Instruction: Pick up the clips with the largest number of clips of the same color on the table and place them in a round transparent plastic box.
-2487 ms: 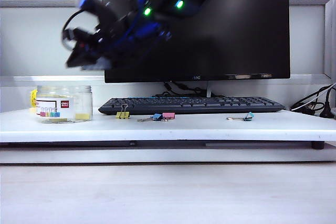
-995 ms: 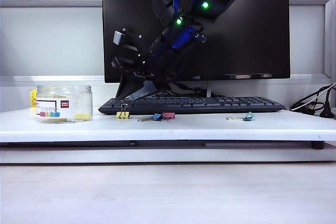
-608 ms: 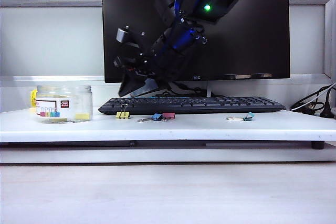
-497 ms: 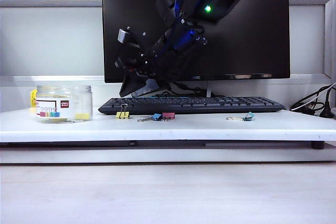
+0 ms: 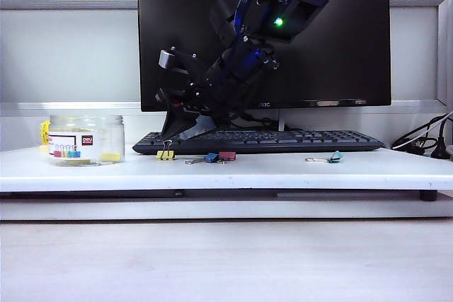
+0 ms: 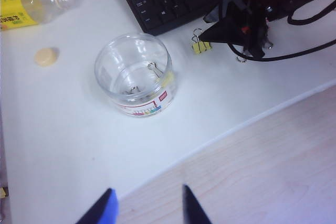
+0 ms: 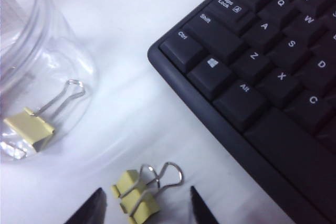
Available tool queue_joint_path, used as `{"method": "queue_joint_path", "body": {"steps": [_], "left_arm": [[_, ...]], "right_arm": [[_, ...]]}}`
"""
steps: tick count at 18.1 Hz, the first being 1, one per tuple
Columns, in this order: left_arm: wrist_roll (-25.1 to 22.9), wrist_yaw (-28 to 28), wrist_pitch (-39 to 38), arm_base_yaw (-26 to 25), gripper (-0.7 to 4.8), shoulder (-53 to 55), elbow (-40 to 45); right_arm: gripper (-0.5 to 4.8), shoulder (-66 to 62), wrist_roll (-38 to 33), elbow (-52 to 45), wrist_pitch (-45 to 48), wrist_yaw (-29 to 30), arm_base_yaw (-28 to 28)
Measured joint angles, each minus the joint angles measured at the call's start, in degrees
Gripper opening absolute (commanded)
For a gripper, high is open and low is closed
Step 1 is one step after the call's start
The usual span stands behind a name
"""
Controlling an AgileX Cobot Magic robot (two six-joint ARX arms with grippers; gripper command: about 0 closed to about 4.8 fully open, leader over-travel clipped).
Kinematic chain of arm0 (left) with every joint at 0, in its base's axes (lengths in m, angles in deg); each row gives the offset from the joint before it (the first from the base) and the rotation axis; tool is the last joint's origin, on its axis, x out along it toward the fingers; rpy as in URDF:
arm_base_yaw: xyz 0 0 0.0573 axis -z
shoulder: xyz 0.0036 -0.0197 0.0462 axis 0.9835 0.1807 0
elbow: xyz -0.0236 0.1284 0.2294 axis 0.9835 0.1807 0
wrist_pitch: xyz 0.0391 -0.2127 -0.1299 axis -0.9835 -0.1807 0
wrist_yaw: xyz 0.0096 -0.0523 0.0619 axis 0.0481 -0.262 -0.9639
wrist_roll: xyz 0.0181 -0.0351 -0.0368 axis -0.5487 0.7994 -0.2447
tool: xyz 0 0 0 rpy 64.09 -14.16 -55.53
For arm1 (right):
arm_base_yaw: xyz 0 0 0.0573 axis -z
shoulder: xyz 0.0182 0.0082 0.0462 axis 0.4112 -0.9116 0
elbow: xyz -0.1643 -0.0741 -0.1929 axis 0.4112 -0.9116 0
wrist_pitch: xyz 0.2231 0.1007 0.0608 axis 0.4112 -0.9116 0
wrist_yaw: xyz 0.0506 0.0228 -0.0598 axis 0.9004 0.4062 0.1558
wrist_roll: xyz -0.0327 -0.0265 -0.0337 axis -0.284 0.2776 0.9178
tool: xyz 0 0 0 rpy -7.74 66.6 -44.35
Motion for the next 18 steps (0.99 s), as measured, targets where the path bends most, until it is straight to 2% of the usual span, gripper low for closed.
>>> {"method": "queue_joint_path", "body": {"steps": [3,5,18], "left_arm": [[-0.15,0.00,0.22,0.00,1.75,0.00,0.00],[-0.15,0.00,0.74,0.00,1.75,0.00,0.00],[-0.15,0.00,0.76,0.00,1.75,0.00,0.00]], "right_arm": [[1.91,-0.50,0.00,0.00,0.09,0.04,0.00],[1.38,-0.79,0.00,0.00,0.11,0.17,0.02],[1.38,-1.68,-0.04,0.00,3.08,1.20,0.02]]}}
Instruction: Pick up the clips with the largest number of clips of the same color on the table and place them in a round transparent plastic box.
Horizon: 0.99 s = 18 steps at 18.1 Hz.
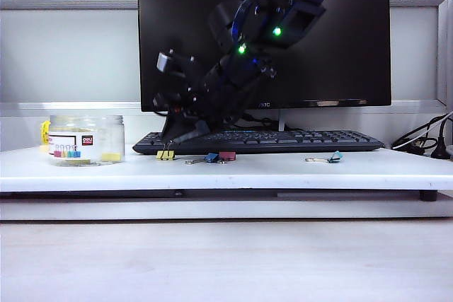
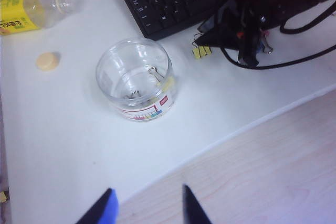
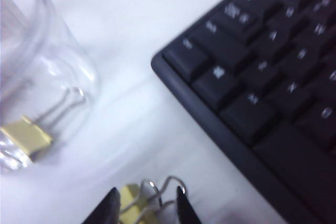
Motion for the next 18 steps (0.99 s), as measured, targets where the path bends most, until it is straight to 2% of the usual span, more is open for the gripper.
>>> {"method": "queue_joint_path", "body": {"steps": [3,6,8,9,18], "left_arm": [[0.00,0.00,-0.02,0.00,1.75,0.00,0.00],[0.00,0.00,-0.02,0.00,1.75,0.00,0.00],[0.00,0.00,-0.02,0.00,1.75,0.00,0.00],[-0.02,0.00,-0.02,0.00,1.75,0.00,0.00],[-0.04,0.00,0.00,0.00,1.75,-0.02,0.00]], "right_arm": [[1.38,-0.26,-0.02,0.00,0.02,0.00,0.00],[0.88,-0.26,-0.07,0.00,0.02,0.04,0.00],[0.73,-0.26,-0.04,0.00,0.04,0.04,0.00],[0.45,-0.26,-0.07,0.00,0.04,0.13,-0.02],[0.03,-0.26,-0.22,0.02,0.35,1.57,-0.02]]}}
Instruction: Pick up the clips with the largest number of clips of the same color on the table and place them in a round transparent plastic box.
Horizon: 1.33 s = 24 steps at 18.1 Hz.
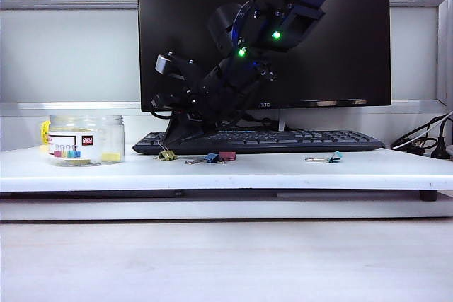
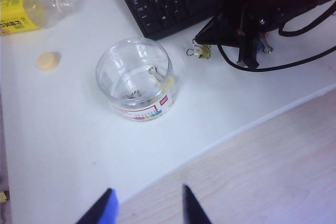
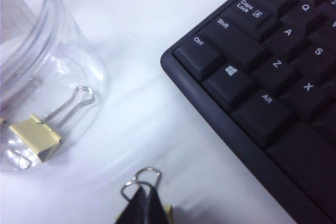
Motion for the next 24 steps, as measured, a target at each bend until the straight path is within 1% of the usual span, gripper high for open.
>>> {"method": "queue_joint_path", "body": {"steps": [10,11,12,13,14,24], "left_arm": [[0.00,0.00,-0.02,0.00,1.75,-0.02,0.00],[0.00,0.00,-0.02,0.00,1.75,-0.02,0.00],[0.00,0.00,-0.02,0.00,1.75,-0.02,0.00],[0.00,0.00,-0.02,0.00,1.75,0.00,0.00],[0.00,0.00,-0.02,0.00,1.75,-0.02,0.00],[0.00,0.00,-0.02,0.00,1.75,-0.02,0.00]], "right_arm": [[0.03,0.00,-0.02,-0.02,0.00,0.00,0.00],[0.13,0.00,-0.02,0.00,0.00,0.11,0.00],[0.62,0.00,0.00,-0.02,0.00,0.87,0.00],[1.42,0.00,0.02,0.00,0.00,1.75,0.00],[1.76,0.02,0.00,0.00,0.00,1.90,-0.02],[1.80,0.00,-0.09,-0.02,0.00,1.88,0.00]]}}
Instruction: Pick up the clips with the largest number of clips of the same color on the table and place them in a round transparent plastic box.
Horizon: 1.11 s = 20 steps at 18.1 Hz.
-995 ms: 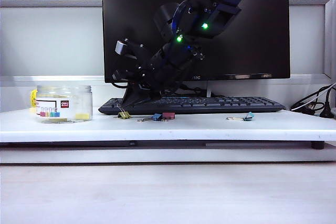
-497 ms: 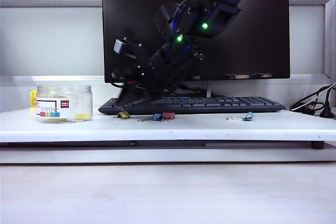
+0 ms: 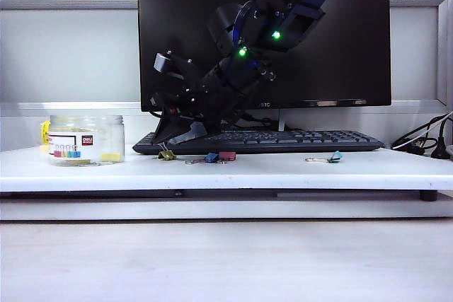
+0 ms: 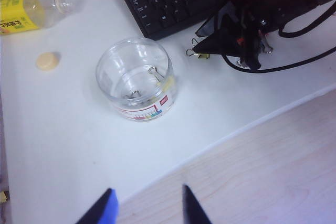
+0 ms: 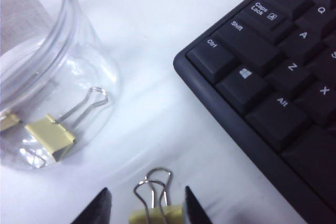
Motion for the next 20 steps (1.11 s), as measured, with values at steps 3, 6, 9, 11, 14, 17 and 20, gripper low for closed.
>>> {"method": "queue_joint_path", "body": {"steps": [3,6,9,11,14,17,20], "left_arm": [[0.00,0.00,0.00,0.00,1.75,0.00,0.00],[0.00,0.00,0.00,0.00,1.75,-0.02,0.00],[0.00,0.00,0.00,0.00,1.75,-0.02,0.00],[-0.68,-0.02,0.00,0.00,1.75,-0.02,0.00],[-0.90,-0.02,0.00,0.00,1.75,-0.02,0.00],[-0.90,0.00,0.00,0.00,1.75,-0.02,0.00],[-0.90,0.00,0.00,0.00,1.75,-0.02,0.00]], "right_arm": [[1.80,-0.11,0.00,0.02,0.13,-0.04,0.00],[1.80,-1.09,0.00,0.00,0.94,-0.11,-0.07],[1.52,-1.75,0.00,-0.04,0.98,-0.24,-0.33],[0.86,-1.79,0.04,-0.04,1.62,-0.61,-0.55],[0.44,-1.79,0.02,-0.04,2.05,-0.66,-0.48],[0.44,-1.79,0.02,-0.02,2.03,-0.66,-0.50],[0.44,-1.79,0.02,0.07,1.99,-0.66,-0.50]]}}
